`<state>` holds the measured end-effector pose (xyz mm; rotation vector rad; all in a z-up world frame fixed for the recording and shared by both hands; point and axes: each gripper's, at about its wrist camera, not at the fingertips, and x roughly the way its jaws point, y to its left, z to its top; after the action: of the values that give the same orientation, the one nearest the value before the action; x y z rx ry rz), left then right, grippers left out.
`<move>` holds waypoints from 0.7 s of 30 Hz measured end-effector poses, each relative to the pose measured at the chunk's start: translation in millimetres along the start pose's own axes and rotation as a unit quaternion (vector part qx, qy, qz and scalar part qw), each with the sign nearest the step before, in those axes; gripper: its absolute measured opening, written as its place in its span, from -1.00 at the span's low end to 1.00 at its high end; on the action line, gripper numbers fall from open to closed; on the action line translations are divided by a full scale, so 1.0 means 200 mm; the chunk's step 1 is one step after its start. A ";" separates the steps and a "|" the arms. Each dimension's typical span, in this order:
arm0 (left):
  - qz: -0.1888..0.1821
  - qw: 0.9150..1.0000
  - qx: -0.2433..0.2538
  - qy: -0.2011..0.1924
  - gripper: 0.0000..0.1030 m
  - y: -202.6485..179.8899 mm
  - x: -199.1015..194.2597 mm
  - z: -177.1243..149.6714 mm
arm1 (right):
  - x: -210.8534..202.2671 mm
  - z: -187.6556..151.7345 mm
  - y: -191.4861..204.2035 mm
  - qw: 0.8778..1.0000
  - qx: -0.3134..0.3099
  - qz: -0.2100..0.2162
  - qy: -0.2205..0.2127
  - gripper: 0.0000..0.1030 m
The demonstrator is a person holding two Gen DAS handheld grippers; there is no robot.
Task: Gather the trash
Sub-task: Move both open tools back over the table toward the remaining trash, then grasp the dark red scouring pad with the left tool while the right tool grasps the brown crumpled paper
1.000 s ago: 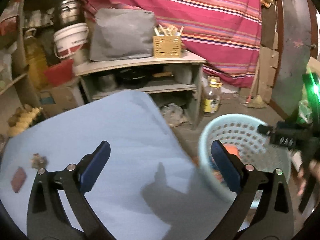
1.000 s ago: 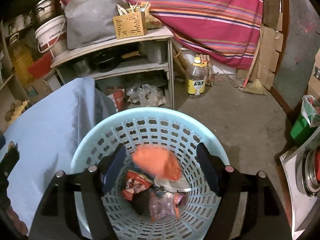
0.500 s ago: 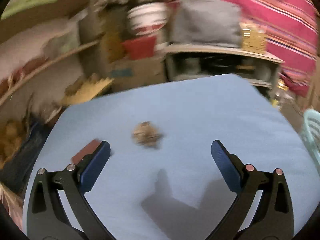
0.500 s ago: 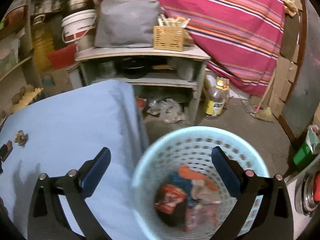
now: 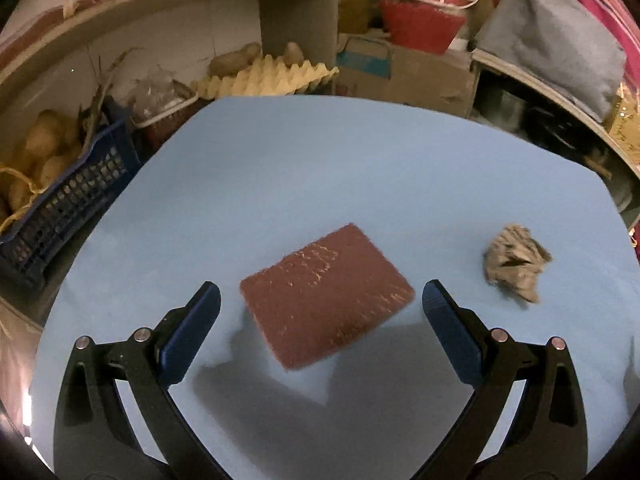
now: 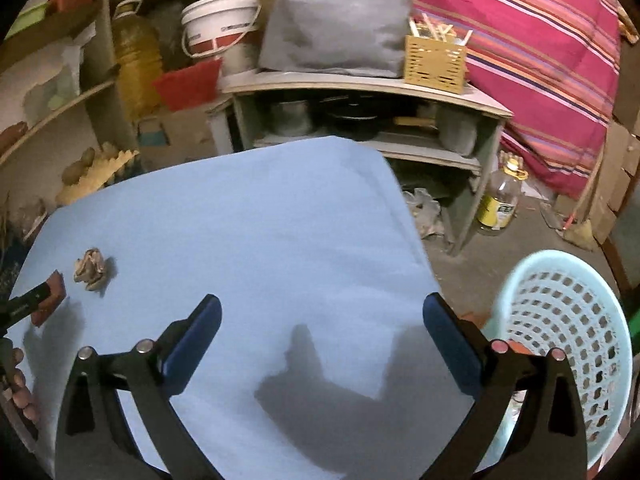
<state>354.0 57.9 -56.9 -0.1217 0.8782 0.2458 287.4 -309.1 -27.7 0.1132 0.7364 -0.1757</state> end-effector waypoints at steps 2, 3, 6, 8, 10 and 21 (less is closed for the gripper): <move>-0.001 1.000 -0.002 0.000 0.90 -0.01 0.02 0.00 | 0.02 0.00 0.03 1.000 0.007 0.010 0.002 0.91; -0.003 1.000 -0.003 0.001 0.90 -0.01 0.03 0.01 | 0.03 0.01 0.04 1.000 0.012 0.013 0.003 0.91; -0.007 1.000 0.001 -0.004 0.90 -0.05 0.03 0.01 | 0.07 0.02 0.08 1.000 0.023 0.020 0.007 0.91; -0.008 1.000 0.004 0.001 0.90 -0.05 0.06 0.01 | 0.10 0.03 0.11 0.999 0.027 0.024 0.011 0.91; -0.005 1.000 0.002 0.015 0.90 -0.05 0.09 0.01 | 0.13 0.03 0.15 0.999 0.028 0.025 0.013 0.91; 0.014 0.999 0.037 0.031 0.89 -0.09 0.11 0.00 | 0.22 0.03 0.45 0.999 -0.012 0.030 0.017 0.91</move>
<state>372.2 43.5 -73.2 -0.0477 0.9505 0.2368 341.7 -226.7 -49.6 0.1153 0.7676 -0.1079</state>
